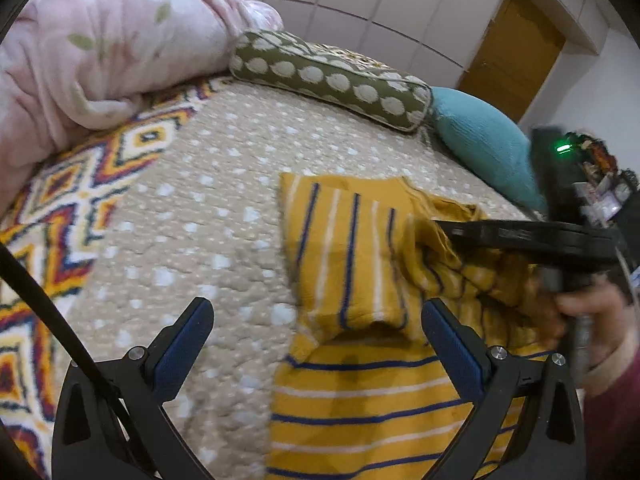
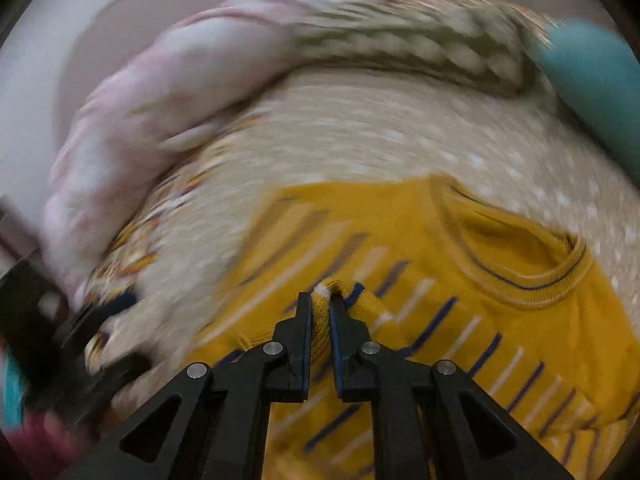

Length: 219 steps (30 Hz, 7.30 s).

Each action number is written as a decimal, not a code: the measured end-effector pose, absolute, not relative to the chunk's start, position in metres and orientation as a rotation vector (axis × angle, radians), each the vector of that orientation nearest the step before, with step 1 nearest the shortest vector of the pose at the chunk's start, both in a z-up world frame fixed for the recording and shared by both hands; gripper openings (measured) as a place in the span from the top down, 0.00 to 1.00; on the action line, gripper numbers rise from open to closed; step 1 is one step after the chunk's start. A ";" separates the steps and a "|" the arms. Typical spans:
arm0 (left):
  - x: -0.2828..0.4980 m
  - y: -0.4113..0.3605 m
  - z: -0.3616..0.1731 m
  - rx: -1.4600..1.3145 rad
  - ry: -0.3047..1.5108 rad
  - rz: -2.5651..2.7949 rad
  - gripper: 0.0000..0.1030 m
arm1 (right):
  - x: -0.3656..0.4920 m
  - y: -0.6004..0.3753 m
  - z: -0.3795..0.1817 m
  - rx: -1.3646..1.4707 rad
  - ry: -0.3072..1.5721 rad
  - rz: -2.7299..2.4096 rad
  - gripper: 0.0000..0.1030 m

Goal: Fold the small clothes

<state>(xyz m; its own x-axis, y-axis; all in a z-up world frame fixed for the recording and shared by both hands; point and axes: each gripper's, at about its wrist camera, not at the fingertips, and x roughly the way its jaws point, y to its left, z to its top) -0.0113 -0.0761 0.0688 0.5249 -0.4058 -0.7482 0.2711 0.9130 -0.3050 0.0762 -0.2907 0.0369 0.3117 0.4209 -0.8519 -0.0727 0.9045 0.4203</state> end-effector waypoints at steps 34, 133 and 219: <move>0.024 -0.208 0.190 0.083 0.883 -0.571 0.95 | -0.140 -0.386 0.089 0.460 0.930 0.158 0.24; 0.043 -0.163 0.068 0.081 1.122 -0.419 0.46 | -0.164 -0.438 0.112 0.745 0.767 -0.085 0.18; -0.157 -0.002 0.053 0.062 1.178 -0.374 0.26 | -0.296 -0.360 0.087 0.391 1.188 -0.162 0.20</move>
<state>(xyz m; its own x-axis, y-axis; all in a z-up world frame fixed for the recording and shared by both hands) -0.1570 -0.0017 0.0533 0.3287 -0.2532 -0.9099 0.3172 0.9370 -0.1462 -0.2958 -0.3600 0.0874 0.3719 0.0807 -0.9248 0.3251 0.9218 0.2111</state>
